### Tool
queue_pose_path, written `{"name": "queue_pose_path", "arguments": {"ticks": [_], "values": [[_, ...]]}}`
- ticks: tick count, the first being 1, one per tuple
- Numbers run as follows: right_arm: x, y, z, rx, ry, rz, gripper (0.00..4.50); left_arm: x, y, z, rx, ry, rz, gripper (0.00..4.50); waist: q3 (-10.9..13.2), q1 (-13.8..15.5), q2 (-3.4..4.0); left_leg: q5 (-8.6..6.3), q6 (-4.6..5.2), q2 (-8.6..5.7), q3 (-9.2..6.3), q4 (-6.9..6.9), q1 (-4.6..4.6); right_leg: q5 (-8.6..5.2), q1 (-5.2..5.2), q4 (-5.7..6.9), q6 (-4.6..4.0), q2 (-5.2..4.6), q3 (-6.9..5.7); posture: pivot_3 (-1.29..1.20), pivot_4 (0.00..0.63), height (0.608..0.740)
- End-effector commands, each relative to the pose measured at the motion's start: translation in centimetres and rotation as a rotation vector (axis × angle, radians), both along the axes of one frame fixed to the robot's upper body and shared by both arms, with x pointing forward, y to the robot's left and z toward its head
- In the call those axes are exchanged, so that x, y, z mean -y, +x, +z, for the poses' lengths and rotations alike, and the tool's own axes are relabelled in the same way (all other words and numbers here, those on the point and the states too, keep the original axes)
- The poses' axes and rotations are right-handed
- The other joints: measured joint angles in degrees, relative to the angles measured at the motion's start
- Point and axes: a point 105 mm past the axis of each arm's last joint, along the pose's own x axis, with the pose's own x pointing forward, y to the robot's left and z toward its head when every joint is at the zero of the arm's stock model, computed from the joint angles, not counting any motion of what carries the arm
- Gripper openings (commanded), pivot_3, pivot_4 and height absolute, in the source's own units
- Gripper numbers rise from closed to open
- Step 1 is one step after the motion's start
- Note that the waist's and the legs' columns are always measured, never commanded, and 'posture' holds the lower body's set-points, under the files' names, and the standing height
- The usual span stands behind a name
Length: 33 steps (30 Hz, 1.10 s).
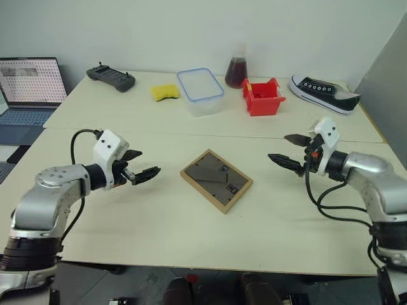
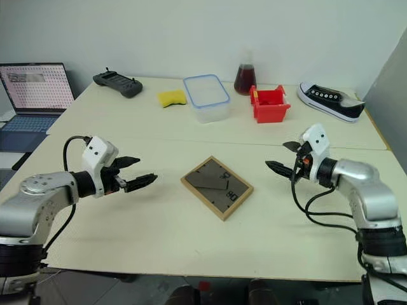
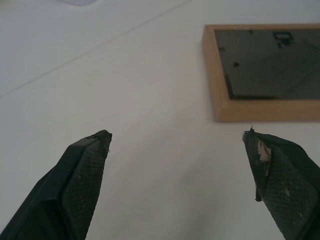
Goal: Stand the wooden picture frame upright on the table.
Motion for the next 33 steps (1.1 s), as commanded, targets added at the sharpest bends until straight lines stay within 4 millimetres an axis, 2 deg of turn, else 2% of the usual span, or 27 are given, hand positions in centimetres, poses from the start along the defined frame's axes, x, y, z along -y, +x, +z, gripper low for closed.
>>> {"name": "queue_pose_path", "arguments": {"ticks": [1,4,8,11,12,14,17,21,29,33], "values": [[0.0,0.1,0.7,0.007,-0.014,0.068,4.5,0.1,-0.3,1.2,0.048,0.044,-0.041,4.5,0.0,0.1,0.0,0.0,0.0,0.0,0.0,-0.01,0.0,0.0,0.0,-0.02,0.0,0.0,0.0,0.0,0.15,0.74],[0.2,1.0,0.2,0.018,-0.037,0.06,4.5,0.1,-0.1,1.8,0.064,0.001,0.001,4.5,0.0,0.1,0.0,-0.01,0.02,0.01,0.01,-0.01,-0.03,0.0,-0.04,-0.02,0.0,0.0,0.01,0.0,0.15,0.74],[0.0,2.0,0.1,0.038,-0.062,0.063,4.5,0.3,-0.9,1.8,0.067,-0.007,-0.009,4.5,0.0,0.0,0.01,-0.01,0.02,0.02,0.01,0.0,-0.05,0.0,-0.07,0.01,0.0,-0.01,0.03,0.0,0.15,0.74],[-0.2,2.8,-0.3,0.049,-0.077,0.074,4.5,0.4,-1.1,1.5,0.072,-0.04,0.009,4.1,0.0,-0.2,0.04,-0.01,0.02,0.02,0.03,0.0,-0.04,0.0,-0.1,0.03,0.0,0.0,0.05,0.0,0.15,0.74],[-0.2,3.2,-0.3,0.05,-0.067,0.067,4.32,0.4,-1.3,1.2,0.062,-0.045,0.014,3.78,0.0,-0.2,0.04,-0.01,0.02,0.03,0.05,0.0,-0.02,0.0,-0.09,0.04,0.0,-0.01,0.05,0.0,0.15,0.74],[-0.9,4.0,0.2,0.055,-0.006,0.03,4.06,0.5,-2.0,-0.4,0.017,-0.001,0.036,3.44,0.0,-0.3,0.03,-0.01,0.02,0.05,0.02,0.0,-0.03,0.0,-0.09,0.03,0.0,0.01,0.03,0.0,0.15,0.74],[-2.0,4.9,-0.6,0.084,-0.017,0.006,3.31,0.8,-3.3,-1.8,-0.016,-0.03,0.097,2.82,0.0,-1.0,0.04,-0.01,0.01,0.04,0.05,-0.02,-0.03,0.0,-0.09,0.03,-0.01,-0.02,0.09,0.0,0.15,0.74],[-2.9,5.9,-1.6,0.109,-0.016,-0.045,2.41,1.8,-3.8,-2.8,-0.02,-0.066,0.171,2.07,0.0,-0.9,0.02,0.0,0.01,0.03,-0.02,0.01,-0.07,0.0,-0.1,0.08,0.0,-0.04,0.01,0.0,0.15,0.74],[-5.3,5.7,-5.2,0.089,-0.055,-0.038,0.14,5.1,-3.8,-6.3,-0.042,-0.072,0.212,0.08,0.0,-0.8,0.02,0.0,0.0,0.01,0.0,0.03,-0.04,0.01,-0.06,0.11,0.0,-0.07,0.04,0.0,0.15,0.74],[-6.1,4.4,-6.2,0.069,-0.081,0.016,0.03,6.6,-2.9,-7.1,-0.048,-0.064,0.203,0.0,0.0,-0.7,0.03,0.0,0.0,0.0,-0.01,0.03,-0.03,0.01,-0.06,0.12,0.0,-0.07,0.04,0.0,0.15,0.74]]}}
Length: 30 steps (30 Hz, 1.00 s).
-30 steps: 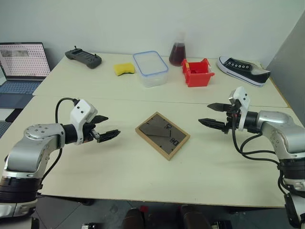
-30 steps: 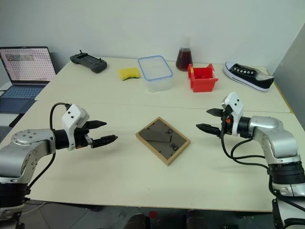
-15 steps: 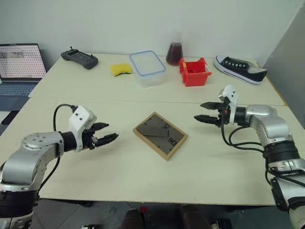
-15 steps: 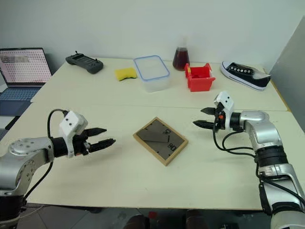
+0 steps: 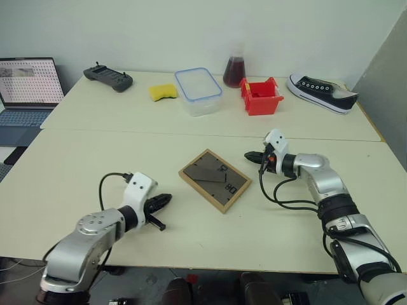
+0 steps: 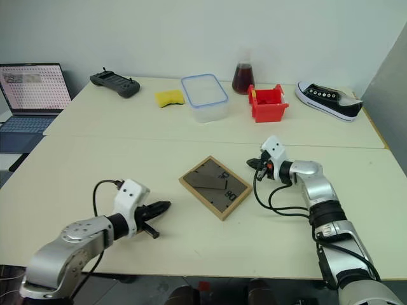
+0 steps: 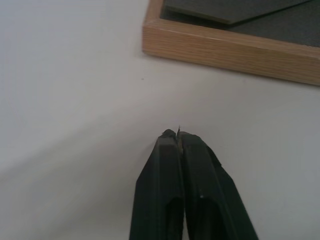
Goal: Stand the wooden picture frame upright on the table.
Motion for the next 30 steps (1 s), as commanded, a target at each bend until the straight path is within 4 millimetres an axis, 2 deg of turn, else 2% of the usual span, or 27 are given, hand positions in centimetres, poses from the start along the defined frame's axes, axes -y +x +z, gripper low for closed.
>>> {"name": "queue_pose_path", "arguments": {"ticks": [1,8,12,16,20,24,27,30], "values": [[-0.9,-1.1,0.8,0.038,-0.02,0.063,0.03,1.0,1.1,0.3,0.037,0.032,-0.008,0.0,0.0,0.2,0.01,0.0,0.0,0.0,0.0,0.0,0.0,0.0,0.0,0.0,0.0,0.0,-0.01,0.0,0.15,0.74],[-2.3,-4.7,-0.4,-0.036,-0.02,0.177,0.03,4.0,3.3,0.1,0.038,0.027,-0.104,0.0,0.0,0.9,0.02,0.0,0.0,-0.02,0.0,0.03,0.01,0.0,0.03,0.01,0.0,0.01,0.0,0.0,0.15,0.74],[-3.2,-7.4,-0.1,-0.103,0.019,0.265,0.03,5.5,4.5,0.1,0.052,0.048,-0.19,0.0,-0.1,1.3,0.06,0.0,0.0,-0.06,-0.02,0.05,0.04,0.0,0.09,0.01,0.01,-0.01,-0.03,0.0,0.15,0.74],[-2.7,-8.9,-0.2,-0.138,-0.003,0.291,0.03,6.6,4.4,0.2,0.04,0.049,-0.269,0.0,-0.1,1.1,0.06,0.0,0.0,-0.07,-0.05,0.06,0.07,0.0,0.15,0.0,0.01,0.01,-0.05,0.0,0.15,0.74],[-1.3,-8.4,-0.1,-0.131,-0.027,0.216,0.03,6.8,4.2,0.0,0.027,0.064,-0.308,0.0,-0.1,1.1,0.06,0.0,0.0,-0.06,-0.06,0.06,0.07,0.0,0.15,-0.02,0.01,0.02,-0.07,0.0,0.15,0.74],[1.4,-6.0,-0.1,-0.061,-0.091,0.042,0.03,6.6,3.4,-0.2,-0.011,0.081,-0.359,0.0,-0.1,1.1,0.06,0.0,0.0,-0.07,-0.06,0.06,0.07,0.0,0.19,-0.06,0.01,0.01,-0.07,0.0,0.15,0.74],[2.6,-5.1,0.1,-0.029,-0.112,-0.027,0.03,5.6,2.7,-0.1,-0.038,0.112,-0.389,0.0,-0.1,1.0,0.06,0.0,0.01,-0.06,-0.05,0.05,0.07,0.0,0.19,-0.09,0.01,0.02,-0.07,0.0,0.15,0.74],[3.5,-4.8,0.0,-0.019,-0.127,-0.051,0.03,3.3,2.0,0.6,-0.059,0.132,-0.405,0.0,-0.1,0.9,0.06,0.0,0.01,-0.02,-0.04,0.01,0.09,0.0,0.18,-0.1,0.0,0.05,-0.05,0.0,0.15,0.74]]}}
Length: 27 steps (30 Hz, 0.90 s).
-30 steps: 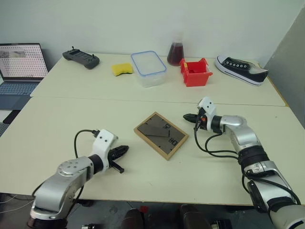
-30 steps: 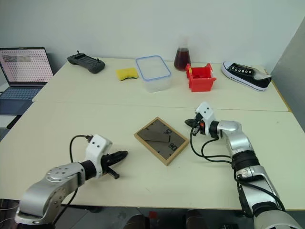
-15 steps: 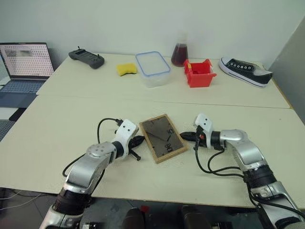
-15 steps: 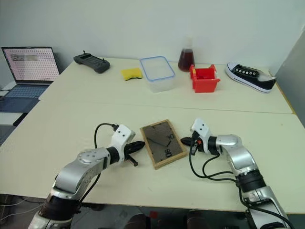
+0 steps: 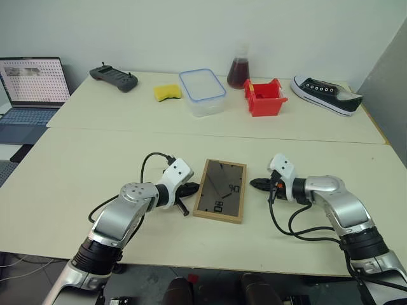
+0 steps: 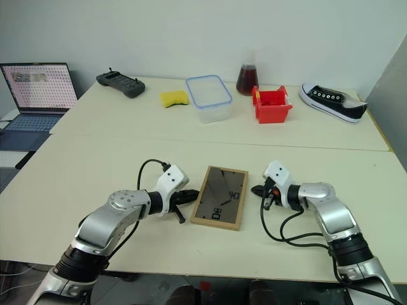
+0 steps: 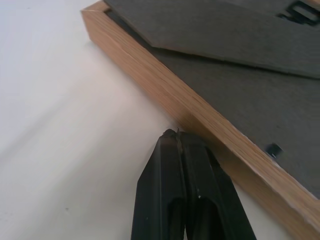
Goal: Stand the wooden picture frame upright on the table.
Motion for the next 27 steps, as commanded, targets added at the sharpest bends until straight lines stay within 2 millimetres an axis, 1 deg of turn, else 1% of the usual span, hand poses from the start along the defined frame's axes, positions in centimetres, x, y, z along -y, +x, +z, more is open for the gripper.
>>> {"name": "queue_pose_path", "arguments": {"ticks": [1,2,4,5,6,8,10,11,13,16,17,22,24,25,27], "values": [[1.4,0.7,1.5,0.077,-0.014,-0.032,0.03,-2.1,-1.6,0.6,-0.07,-0.008,-0.051,0.0,0.0,-0.2,0.01,0.0,0.0,0.0,0.01,-0.01,0.01,0.0,0.0,0.0,0.0,0.0,0.01,0.0,0.15,0.74],[1.6,0.7,1.5,0.078,-0.017,-0.034,0.03,-2.5,-1.8,0.9,-0.084,-0.022,-0.057,0.0,0.0,-0.4,0.01,0.0,0.0,0.02,0.02,-0.02,0.02,0.0,-0.03,0.02,0.0,0.02,0.03,0.0,0.15,0.74],[1.9,0.7,1.6,0.08,-0.018,-0.036,0.0,-3.1,-2.5,3.1,-0.173,-0.192,-0.061,0.39,0.0,-0.5,0.02,0.0,0.01,0.05,0.03,-0.04,0.0,-0.01,-0.09,0.05,-0.01,0.06,0.05,0.0,0.15,0.74],[1.9,0.5,1.8,0.082,-0.016,-0.02,0.0,-3.3,-2.6,4.3,-0.241,-0.306,-0.051,0.47,0.0,-0.5,0.01,0.0,0.01,0.05,0.02,-0.04,-0.01,-0.01,-0.1,0.07,-0.02,0.06,0.03,0.0,0.15,0.74],[1.9,0.4,1.9,0.084,-0.014,-0.008,0.0,-3.3,-2.7,5.2,-0.289,-0.383,-0.052,0.71,0.0,-0.5,-0.01,0.0,0.01,0.05,0.01,-0.03,-0.02,-0.01,-0.1,0.06,-0.02,0.06,0.01,0.0,0.15,0.74],[1.6,-0.3,1.7,0.071,-0.028,0.042,0.0,-3.8,-3.1,5.7,-0.447,-0.479,-0.034,1.1,0.0,-0.4,-0.02,-0.01,0.01,0.04,-0.01,0.01,-0.07,-0.02,-0.11,0.06,0.0,0.06,-0.03,0.0,0.15,0.74],[1.3,-0.7,1.4,0.06,-0.027,0.061,0.0,-4.1,-3.7,5.7,-0.623,-0.541,-0.021,1.44,0.0,-0.4,-0.02,-0.01,0.02,0.01,-0.02,0.02,-0.08,-0.02,-0.11,0.03,0.01,0.05,-0.05,0.0,0.15,0.74],[1.1,-0.8,1.2,0.056,-0.024,0.065,0.0,-4.2,-3.8,5.7,-0.702,-0.582,-0.006,1.69,0.0,-0.5,-0.02,-0.01,0.02,0.01,-0.01,0.02,-0.08,-0.02,-0.09,0.01,0.01,0.05,-0.03,0.0,0.15,0.74],[0.8,-0.8,1.0,0.064,-0.029,0.062,0.0,-4.1,-3.8,5.4,-0.808,-0.625,0.011,2.08,0.0,-0.5,-0.02,-0.01,0.02,0.01,-0.03,0.01,-0.08,-0.02,-0.11,0.02,0.01,0.05,-0.06,0.0,0.15,0.74],[0.4,-1.1,0.9,0.064,-0.026,0.063,0.0,-3.8,-4.1,4.0,-0.876,-0.604,0.034,2.75,0.0,-0.6,-0.02,-0.01,0.02,0.02,-0.04,0.01,-0.08,-0.02,-0.12,0.05,0.01,0.06,-0.06,0.0,0.15,0.74],[0.3,-1.2,0.9,0.064,-0.026,0.064,0.0,-3.7,-4.2,3.7,-0.891,-0.602,0.036,3.01,0.0,-0.6,-0.02,-0.01,0.01,0.02,-0.04,0.01,-0.08,-0.02,-0.12,0.05,0.0,0.06,-0.05,0.0,0.15,0.74],[-1.7,-2.8,0.4,0.031,0.008,0.134,0.0,-3.0,-3.6,1.4,-0.93,-0.597,0.064,3.94,0.0,-0.6,0.0,0.0,0.0,0.04,-0.04,0.01,-0.05,-0.02,-0.13,0.11,0.0,0.07,-0.04,0.0,0.15,0.74],[-2.5,-3.0,0.1,0.026,0.011,0.146,0.0,-2.7,-3.2,0.5,-0.936,-0.599,0.081,4.34,0.0,-0.6,0.0,0.0,0.0,0.04,-0.04,0.01,-0.05,-0.02,-0.13,0.1,-0.01,0.06,-0.04,0.0,0.15,0.74],[-3.1,-2.9,-0.1,0.024,0.015,0.15,0.0,-2.4,-3.0,0.0,-0.937,-0.598,0.084,4.48,0.0,-0.6,0.0,0.0,0.0,0.04,-0.03,0.02,-0.05,-0.02,-0.13,0.1,-0.01,0.06,-0.02,0.0,0.15,0.74],[-4.0,-2.4,-0.4,0.027,0.023,0.142,0.0,-1.7,-2.8,-1.1,-0.938,-0.586,0.08,4.48,0.0,-0.5,0.03,0.0,0.0,0.02,-0.02,0.03,-0.02,-0.02,-0.11,0.12,-0.01,0.05,-0.01,0.0,0.15,0.74]]}}
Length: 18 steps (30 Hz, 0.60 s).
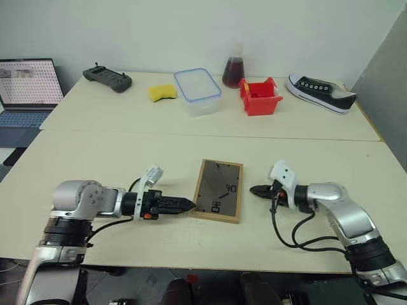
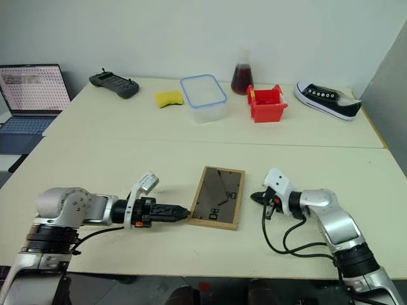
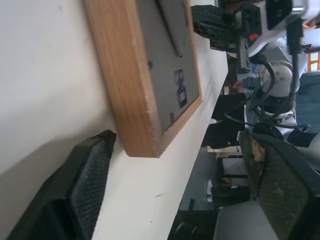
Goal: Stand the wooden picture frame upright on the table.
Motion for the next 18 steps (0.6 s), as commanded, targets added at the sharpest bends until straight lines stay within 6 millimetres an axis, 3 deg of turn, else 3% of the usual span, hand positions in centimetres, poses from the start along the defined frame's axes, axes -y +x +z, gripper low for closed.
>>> {"name": "queue_pose_path", "arguments": {"ticks": [1,5,12,18], "values": [[-2.2,0.9,0.6,0.043,0.027,0.008,0.0,0.9,0.5,-2.5,-0.005,0.048,0.003,4.48,-0.1,0.0,0.09,0.0,0.0,0.0,0.0,0.01,0.05,0.0,0.05,0.01,0.0,0.0,0.0,0.0,0.15,0.74],[-3.3,1.4,0.6,0.048,0.04,0.011,0.0,2.3,0.7,-3.2,-0.005,0.043,-0.007,4.48,-0.3,0.9,0.37,0.0,0.0,-0.08,-0.05,0.05,0.3,0.0,0.49,-0.13,0.0,-0.08,-0.1,0.0,0.15,0.74],[-4.0,1.1,1.0,0.032,0.079,0.013,0.0,4.2,0.1,-1.7,0.012,-0.038,-0.036,4.48,-0.3,1.3,0.38,-0.01,0.01,-0.15,-0.16,0.05,0.39,-0.01,0.79,-0.29,0.02,-0.18,-0.28,0.0,0.15,0.74],[-3.4,1.2,0.5,0.027,0.067,-0.012,0.0,3.4,0.6,-1.6,0.01,-0.049,0.036,3.42,-0.3,0.7,0.38,-0.01,0.01,-0.13,-0.22,0.04,0.38,-0.01,0.77,-0.28,0.02,-0.17,-0.31,0.0,0.15,0.74]]}}
